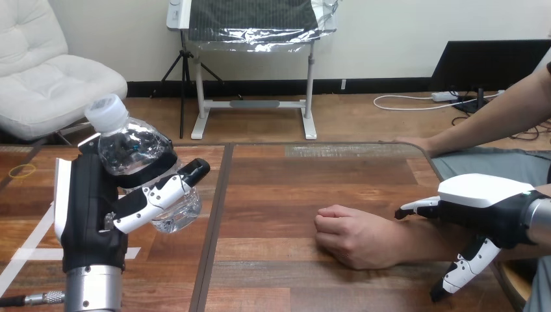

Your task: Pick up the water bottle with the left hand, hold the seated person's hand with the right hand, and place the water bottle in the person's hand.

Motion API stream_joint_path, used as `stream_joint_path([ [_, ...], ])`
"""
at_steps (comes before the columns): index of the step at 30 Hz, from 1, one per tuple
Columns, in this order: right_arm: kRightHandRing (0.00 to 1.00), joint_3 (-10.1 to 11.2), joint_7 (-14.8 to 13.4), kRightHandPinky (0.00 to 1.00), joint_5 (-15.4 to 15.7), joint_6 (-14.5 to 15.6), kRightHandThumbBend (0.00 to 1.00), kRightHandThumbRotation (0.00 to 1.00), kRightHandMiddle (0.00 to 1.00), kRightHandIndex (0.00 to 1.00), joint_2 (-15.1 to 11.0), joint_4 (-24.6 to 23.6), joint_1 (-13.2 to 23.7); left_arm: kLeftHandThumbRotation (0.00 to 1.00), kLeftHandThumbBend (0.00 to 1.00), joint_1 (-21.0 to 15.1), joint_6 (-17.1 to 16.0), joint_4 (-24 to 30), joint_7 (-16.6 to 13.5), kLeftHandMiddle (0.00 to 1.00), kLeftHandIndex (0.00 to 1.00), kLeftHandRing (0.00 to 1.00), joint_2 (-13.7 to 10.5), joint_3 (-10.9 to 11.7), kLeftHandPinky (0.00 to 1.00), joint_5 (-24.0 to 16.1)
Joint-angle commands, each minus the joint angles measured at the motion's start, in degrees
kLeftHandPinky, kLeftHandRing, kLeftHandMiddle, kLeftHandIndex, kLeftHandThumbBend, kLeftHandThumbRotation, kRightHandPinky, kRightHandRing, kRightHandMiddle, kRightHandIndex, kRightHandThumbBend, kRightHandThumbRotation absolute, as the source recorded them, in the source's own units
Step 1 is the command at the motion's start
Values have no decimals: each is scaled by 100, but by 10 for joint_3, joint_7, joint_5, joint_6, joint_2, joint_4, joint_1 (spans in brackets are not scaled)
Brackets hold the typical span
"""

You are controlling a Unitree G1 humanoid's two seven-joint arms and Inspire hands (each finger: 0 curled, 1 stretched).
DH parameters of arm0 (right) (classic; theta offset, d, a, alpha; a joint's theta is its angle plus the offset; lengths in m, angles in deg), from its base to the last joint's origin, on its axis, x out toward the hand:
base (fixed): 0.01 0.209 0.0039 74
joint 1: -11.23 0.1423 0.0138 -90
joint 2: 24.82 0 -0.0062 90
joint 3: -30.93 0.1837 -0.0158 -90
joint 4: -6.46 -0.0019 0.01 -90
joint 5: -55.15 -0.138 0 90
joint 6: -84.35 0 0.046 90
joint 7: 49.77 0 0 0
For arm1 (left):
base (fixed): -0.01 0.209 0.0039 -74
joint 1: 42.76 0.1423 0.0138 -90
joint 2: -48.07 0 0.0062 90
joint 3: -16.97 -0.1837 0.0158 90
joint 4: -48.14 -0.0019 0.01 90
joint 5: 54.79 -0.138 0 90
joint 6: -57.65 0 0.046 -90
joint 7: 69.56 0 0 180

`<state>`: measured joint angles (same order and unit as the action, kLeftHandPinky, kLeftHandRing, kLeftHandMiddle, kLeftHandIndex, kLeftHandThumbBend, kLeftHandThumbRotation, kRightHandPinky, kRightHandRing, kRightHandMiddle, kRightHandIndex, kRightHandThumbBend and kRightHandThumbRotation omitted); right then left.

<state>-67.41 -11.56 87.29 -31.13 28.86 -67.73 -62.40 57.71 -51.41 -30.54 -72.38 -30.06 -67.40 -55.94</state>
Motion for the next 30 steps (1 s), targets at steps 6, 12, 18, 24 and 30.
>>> stream_joint_path([
  [6,93,-20,-17,95,18,6,100,48,93,93,5,23,50,0,57,-32,-10,16,-3,32,36,26,1,5,20,1],
  [12,92,-31,-25,94,27,6,100,48,93,92,12,38,58,0,57,-33,-14,13,-3,32,36,25,-1,6,20,-2],
  [18,91,-44,-42,94,39,1,100,47,91,91,17,57,67,0,57,-33,-13,15,-2,31,36,25,1,6,20,3],
  [24,89,-56,-63,92,53,0,100,46,90,90,23,75,75,0,57,-33,-12,15,-2,31,36,25,1,5,20,3],
  [30,88,-66,-67,90,61,22,100,43,89,89,31,87,85,0,57,-34,-13,15,-3,31,36,25,0,6,20,1],
])
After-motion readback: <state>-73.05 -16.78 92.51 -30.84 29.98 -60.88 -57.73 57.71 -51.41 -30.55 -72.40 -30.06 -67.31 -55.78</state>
